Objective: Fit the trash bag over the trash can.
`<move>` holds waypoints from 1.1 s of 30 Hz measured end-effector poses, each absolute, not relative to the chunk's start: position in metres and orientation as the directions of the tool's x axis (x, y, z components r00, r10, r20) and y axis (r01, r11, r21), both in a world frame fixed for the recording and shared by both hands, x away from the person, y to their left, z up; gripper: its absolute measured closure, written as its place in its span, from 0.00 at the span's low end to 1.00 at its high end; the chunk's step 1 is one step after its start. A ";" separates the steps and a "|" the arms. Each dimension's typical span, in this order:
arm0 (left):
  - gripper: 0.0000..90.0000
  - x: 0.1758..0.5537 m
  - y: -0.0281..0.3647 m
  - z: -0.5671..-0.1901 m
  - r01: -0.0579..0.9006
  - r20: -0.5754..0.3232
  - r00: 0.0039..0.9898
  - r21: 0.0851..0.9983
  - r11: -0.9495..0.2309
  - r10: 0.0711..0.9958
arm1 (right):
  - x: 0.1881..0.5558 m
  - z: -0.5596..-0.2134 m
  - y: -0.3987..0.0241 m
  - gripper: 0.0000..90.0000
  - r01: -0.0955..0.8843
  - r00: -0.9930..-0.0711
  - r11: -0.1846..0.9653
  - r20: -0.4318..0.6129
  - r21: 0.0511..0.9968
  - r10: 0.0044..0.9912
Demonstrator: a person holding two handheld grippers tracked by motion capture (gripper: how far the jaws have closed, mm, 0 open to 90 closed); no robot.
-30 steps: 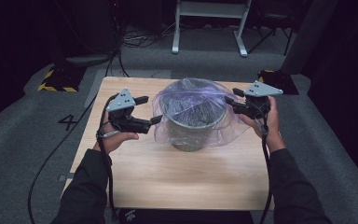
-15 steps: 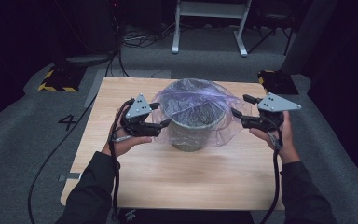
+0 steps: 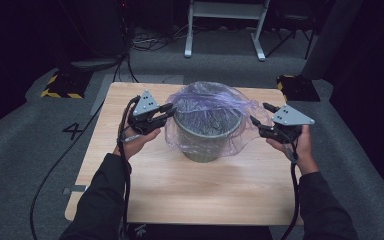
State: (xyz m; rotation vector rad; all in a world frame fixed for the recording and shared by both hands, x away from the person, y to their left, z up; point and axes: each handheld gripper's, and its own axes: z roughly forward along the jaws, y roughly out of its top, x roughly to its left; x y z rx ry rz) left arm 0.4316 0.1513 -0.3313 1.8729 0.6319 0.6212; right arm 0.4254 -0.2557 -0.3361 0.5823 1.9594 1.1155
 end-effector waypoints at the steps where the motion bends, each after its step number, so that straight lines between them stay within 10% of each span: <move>1: 0.88 0.434 0.151 -0.331 0.146 0.137 0.726 0.927 -0.346 0.674 | 0.429 -0.335 -0.256 0.45 0.014 -0.580 0.498 -0.398 0.867 0.711; 11: 0.99 0.465 0.149 -0.334 0.188 0.092 0.709 0.931 -0.314 0.699 | 0.461 -0.329 -0.250 0.96 0.085 -0.637 0.507 -0.344 0.857 0.689; 33: 1.00 0.517 0.140 -0.370 0.367 -0.001 0.638 0.879 -0.303 0.770 | 0.527 -0.359 -0.235 0.99 0.340 -0.570 0.401 -0.152 0.851 0.808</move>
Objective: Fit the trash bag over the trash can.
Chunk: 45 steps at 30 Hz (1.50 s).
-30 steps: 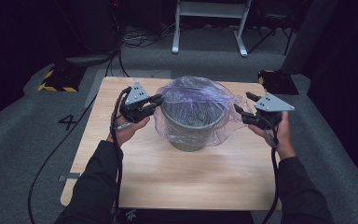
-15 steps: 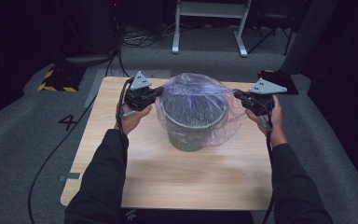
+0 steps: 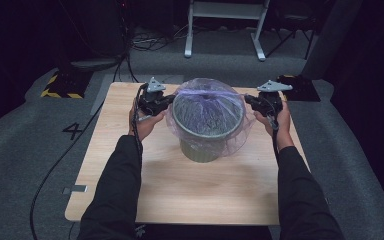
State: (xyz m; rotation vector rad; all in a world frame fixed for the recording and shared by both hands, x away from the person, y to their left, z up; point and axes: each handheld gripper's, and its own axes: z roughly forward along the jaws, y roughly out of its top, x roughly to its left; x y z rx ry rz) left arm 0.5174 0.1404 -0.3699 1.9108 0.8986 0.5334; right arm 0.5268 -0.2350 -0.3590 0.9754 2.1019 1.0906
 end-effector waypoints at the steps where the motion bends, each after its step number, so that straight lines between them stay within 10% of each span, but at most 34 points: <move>1: 1.00 0.519 0.138 -0.372 0.374 -0.010 0.636 0.879 -0.297 0.771 | 0.529 -0.362 -0.233 0.99 0.352 -0.578 0.419 -0.157 0.837 0.800; 39: 0.97 0.532 0.145 -0.413 0.502 -0.117 0.625 0.818 -0.282 0.771 | 0.538 -0.419 -0.241 0.98 0.497 -0.622 0.341 0.053 0.798 0.781; 45: 0.82 0.514 0.159 -0.412 0.467 -0.101 0.619 0.845 -0.261 0.779 | 0.527 -0.415 -0.258 0.77 0.479 -0.604 0.290 0.072 0.829 0.794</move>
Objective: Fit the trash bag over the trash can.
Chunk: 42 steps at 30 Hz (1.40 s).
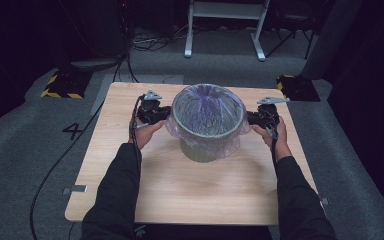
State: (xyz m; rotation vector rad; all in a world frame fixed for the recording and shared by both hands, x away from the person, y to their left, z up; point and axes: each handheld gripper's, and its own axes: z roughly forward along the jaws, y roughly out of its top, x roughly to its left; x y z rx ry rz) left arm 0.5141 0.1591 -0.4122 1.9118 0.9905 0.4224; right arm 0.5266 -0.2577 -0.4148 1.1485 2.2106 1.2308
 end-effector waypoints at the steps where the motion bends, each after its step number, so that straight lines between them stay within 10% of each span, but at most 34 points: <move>1: 0.77 0.511 0.162 -0.411 0.456 -0.095 0.622 0.851 -0.261 0.777 | 0.525 -0.413 -0.261 0.68 0.477 -0.599 0.274 0.081 0.835 0.797; 10: 0.47 0.483 0.199 -0.399 0.424 -0.153 0.619 0.890 -0.164 0.771 | 0.504 -0.394 -0.292 0.46 0.406 -0.540 0.238 0.021 0.882 0.841; 27: 0.24 0.429 0.174 -0.397 0.259 0.047 0.787 0.880 -0.399 0.616 | 0.422 -0.382 -0.270 0.26 0.138 -0.791 0.435 -0.165 0.890 0.589; 35: 0.26 0.426 0.152 -0.398 0.231 0.070 0.812 0.873 -0.429 0.580 | 0.398 -0.394 -0.230 0.21 0.068 -0.841 0.460 -0.196 0.885 0.503; 42: 0.56 0.431 0.145 -0.401 0.223 0.083 0.814 0.869 -0.441 0.576 | 0.401 -0.415 -0.217 0.25 0.113 -0.811 0.443 -0.175 0.889 0.558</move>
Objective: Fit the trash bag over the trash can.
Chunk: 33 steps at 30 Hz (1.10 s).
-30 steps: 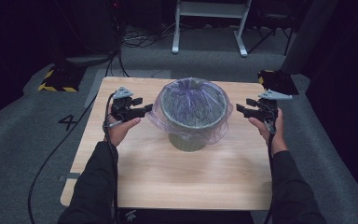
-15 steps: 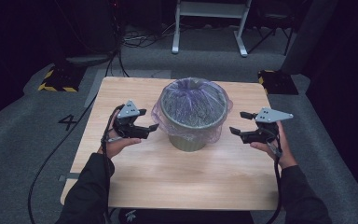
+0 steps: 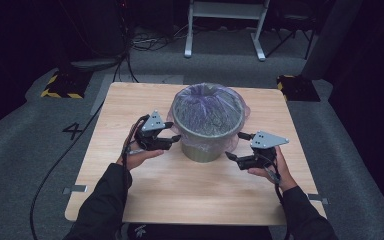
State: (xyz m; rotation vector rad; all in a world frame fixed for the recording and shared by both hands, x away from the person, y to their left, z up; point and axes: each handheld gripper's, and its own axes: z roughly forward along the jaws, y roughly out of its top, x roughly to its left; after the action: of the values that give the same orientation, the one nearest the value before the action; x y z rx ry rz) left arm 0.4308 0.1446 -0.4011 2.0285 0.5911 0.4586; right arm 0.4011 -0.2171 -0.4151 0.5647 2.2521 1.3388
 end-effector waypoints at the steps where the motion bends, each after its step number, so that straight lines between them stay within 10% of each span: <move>1: 0.61 0.431 0.144 -0.402 0.223 0.086 0.812 0.869 -0.442 0.578 | 0.402 -0.416 -0.216 0.31 0.112 -0.806 0.438 -0.176 0.892 0.565; 11: 1.00 0.432 0.141 -0.408 0.199 0.124 0.814 0.858 -0.473 0.567 | 0.406 -0.420 -0.219 0.99 0.105 -0.821 0.438 -0.171 0.893 0.546; 33: 1.00 0.436 0.133 -0.451 0.269 0.104 0.834 0.781 -0.564 0.542 | 0.419 -0.471 -0.234 1.00 0.281 -0.850 0.548 -0.061 0.788 0.523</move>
State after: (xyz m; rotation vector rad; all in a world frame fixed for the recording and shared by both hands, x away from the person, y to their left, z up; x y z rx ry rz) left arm 0.4361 0.1326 -0.4513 2.1914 0.5900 0.4255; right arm 0.4193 -0.2338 -0.4711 0.6669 2.4989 1.1950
